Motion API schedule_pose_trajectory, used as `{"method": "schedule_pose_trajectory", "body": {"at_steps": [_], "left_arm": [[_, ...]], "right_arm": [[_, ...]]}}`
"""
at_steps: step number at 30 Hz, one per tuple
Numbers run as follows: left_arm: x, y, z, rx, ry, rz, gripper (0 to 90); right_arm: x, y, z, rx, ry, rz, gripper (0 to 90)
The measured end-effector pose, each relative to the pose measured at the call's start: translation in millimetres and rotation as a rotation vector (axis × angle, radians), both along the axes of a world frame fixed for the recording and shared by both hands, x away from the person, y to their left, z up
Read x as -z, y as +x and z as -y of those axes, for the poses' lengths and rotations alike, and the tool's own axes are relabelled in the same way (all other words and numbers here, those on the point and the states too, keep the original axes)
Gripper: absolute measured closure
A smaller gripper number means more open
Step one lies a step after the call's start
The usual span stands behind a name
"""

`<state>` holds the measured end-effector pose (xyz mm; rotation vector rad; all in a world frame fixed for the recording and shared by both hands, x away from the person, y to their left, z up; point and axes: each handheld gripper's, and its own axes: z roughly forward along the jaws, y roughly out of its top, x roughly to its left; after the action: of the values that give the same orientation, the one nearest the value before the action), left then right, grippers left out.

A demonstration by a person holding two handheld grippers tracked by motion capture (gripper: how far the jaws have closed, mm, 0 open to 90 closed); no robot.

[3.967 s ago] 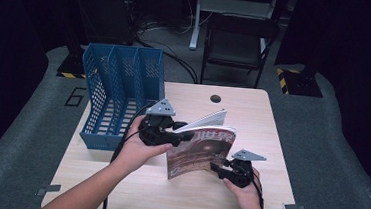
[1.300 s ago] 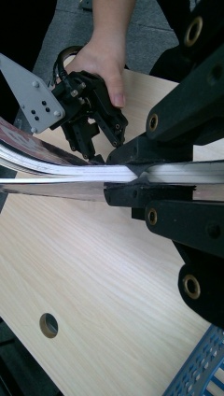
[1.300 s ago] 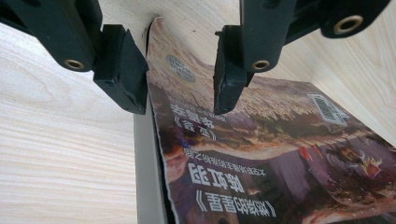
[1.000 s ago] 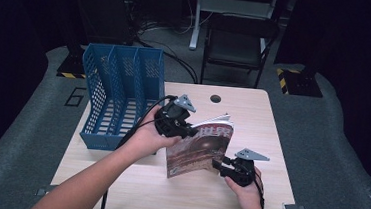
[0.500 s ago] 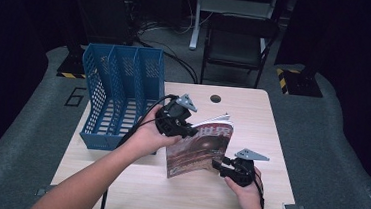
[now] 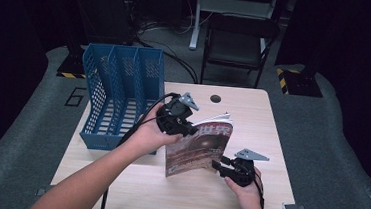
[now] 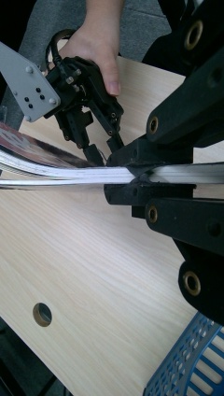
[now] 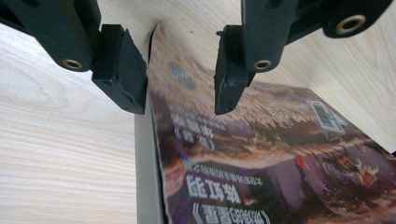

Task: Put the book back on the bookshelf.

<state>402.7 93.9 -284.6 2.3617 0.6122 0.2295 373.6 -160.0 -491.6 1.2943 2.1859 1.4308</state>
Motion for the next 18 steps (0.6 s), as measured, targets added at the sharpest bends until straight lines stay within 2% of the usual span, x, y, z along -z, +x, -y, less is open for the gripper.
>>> {"method": "schedule_pose_trajectory", "body": {"at_steps": [8, 11, 18], "left_arm": [[-5.1, 3.1, -0.3, -0.009, 0.008, -0.009, 84.0], [-7.3, 4.4, -2.8, -0.014, 0.018, 0.003, 84.0], [-15.3, 5.8, -12.7, -0.042, 0.002, 0.014, 84.0]], "right_arm": [[-0.2, -0.2, 0.2, -0.001, 0.004, -0.003, 53.7], [-0.7, -0.9, 0.5, -0.010, 0.019, -0.008, 53.1], [-0.5, -0.6, 0.9, -0.014, 0.019, 0.001, 52.9]]}}
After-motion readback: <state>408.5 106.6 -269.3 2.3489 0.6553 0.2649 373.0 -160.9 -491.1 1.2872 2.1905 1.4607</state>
